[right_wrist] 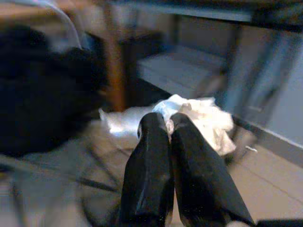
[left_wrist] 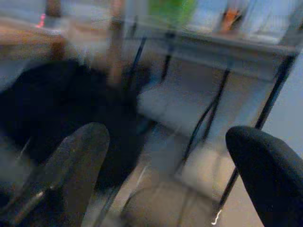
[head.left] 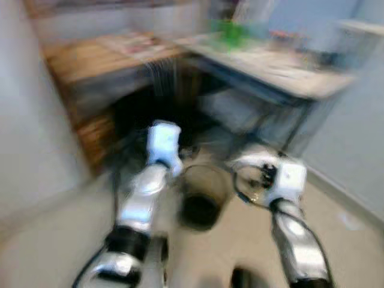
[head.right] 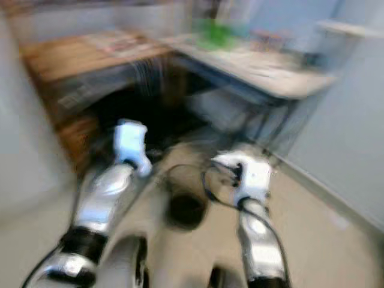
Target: Clean up the room
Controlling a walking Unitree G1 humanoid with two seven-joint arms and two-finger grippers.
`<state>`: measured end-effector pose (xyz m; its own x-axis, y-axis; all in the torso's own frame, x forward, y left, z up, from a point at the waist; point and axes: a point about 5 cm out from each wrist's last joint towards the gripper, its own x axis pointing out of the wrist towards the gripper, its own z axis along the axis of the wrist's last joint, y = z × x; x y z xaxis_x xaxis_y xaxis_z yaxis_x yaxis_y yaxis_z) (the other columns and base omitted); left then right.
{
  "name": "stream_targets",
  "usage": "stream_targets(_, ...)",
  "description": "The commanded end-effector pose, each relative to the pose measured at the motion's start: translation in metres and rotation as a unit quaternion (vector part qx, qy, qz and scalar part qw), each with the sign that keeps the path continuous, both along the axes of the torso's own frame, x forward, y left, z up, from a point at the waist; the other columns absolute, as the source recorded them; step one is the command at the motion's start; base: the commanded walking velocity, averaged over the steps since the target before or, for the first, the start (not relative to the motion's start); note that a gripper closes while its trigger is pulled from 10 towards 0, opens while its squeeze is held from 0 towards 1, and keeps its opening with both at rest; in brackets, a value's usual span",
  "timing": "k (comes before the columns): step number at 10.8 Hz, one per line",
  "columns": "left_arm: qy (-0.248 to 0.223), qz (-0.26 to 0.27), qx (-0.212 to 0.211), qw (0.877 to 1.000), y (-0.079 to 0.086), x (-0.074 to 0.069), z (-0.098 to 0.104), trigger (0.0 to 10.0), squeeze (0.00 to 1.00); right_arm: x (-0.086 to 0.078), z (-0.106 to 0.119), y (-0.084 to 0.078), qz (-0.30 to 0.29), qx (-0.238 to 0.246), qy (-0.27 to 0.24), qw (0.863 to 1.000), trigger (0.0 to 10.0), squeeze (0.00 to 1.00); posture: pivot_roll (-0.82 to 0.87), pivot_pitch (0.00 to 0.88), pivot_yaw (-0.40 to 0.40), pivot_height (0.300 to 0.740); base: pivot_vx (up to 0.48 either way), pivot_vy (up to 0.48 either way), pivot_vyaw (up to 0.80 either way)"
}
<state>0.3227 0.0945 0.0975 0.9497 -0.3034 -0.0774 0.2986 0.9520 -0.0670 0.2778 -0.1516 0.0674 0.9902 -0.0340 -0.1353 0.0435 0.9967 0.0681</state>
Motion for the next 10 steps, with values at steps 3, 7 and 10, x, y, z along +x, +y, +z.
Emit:
stream_targets(3,-0.013,-0.005,0.008,1.000,0.0001,0.0001,0.0017,10.0,0.00,-0.0024,-0.0036,0.0016,0.002,-0.004,0.004,1.000,10.0,0.00,0.02,0.000,-0.015,0.594,0.181,0.405,0.00)
stream_targets(7,-0.016,-0.014,0.022,1.000,-0.0034,0.0000,0.0000,10.0,0.00,0.0020,-0.0064,0.0036,0.009,-0.008,0.009,1.000,10.0,0.00,0.03,0.000,-0.017,0.594,0.389,0.161,0.00)
stream_targets(10,-0.015,-0.023,0.032,0.999,-0.0039,-0.0006,-0.0018,10.0,0.00,0.0045,-0.0069,0.0056,0.018,-0.010,0.010,1.000,10.0,0.00,0.04,0.000,-0.022,0.594,0.447,0.000,0.00)
